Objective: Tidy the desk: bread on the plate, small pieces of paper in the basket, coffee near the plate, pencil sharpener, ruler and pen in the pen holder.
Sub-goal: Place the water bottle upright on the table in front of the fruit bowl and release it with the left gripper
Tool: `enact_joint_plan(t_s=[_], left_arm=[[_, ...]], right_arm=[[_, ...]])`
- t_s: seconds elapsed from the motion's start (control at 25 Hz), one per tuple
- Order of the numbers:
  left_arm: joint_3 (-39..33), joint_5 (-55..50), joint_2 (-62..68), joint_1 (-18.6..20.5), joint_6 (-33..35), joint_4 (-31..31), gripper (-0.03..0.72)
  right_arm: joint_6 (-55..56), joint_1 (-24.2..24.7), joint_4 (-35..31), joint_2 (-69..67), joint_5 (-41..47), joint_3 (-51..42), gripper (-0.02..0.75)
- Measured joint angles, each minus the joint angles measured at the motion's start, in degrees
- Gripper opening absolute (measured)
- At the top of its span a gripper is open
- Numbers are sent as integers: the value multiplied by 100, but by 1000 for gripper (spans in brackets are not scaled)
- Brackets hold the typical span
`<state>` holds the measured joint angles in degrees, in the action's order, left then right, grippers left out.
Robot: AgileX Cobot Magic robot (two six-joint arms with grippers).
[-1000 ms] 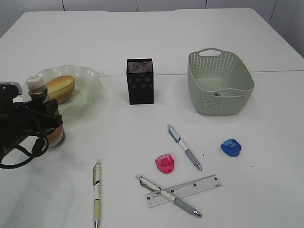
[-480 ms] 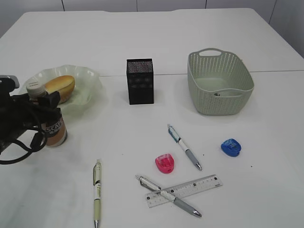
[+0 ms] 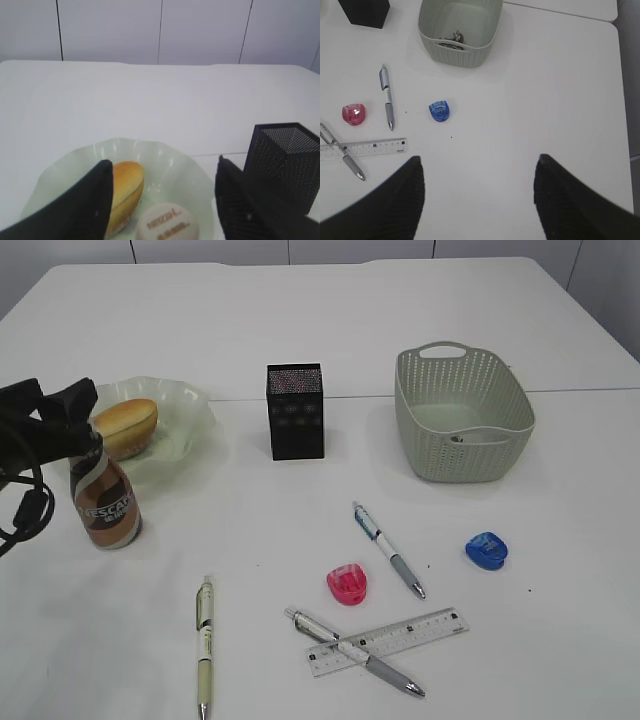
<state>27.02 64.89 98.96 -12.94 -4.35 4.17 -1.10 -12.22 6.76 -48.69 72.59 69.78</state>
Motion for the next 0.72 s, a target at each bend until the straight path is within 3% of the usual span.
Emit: enact_joint_plan(t_s=[0.24, 0.56, 0.72], left_arm=[[-21, -1401, -1200, 0, 0, -376, 473], [137, -6041, -3827, 0, 0, -417, 471], [532, -8438, -4796, 0, 0, -417, 427]], right_arm=[[68, 0, 71, -60, 0, 0, 504], [453, 0, -76, -564, 0, 0, 504], [618, 0, -319, -946, 0, 0, 504]])
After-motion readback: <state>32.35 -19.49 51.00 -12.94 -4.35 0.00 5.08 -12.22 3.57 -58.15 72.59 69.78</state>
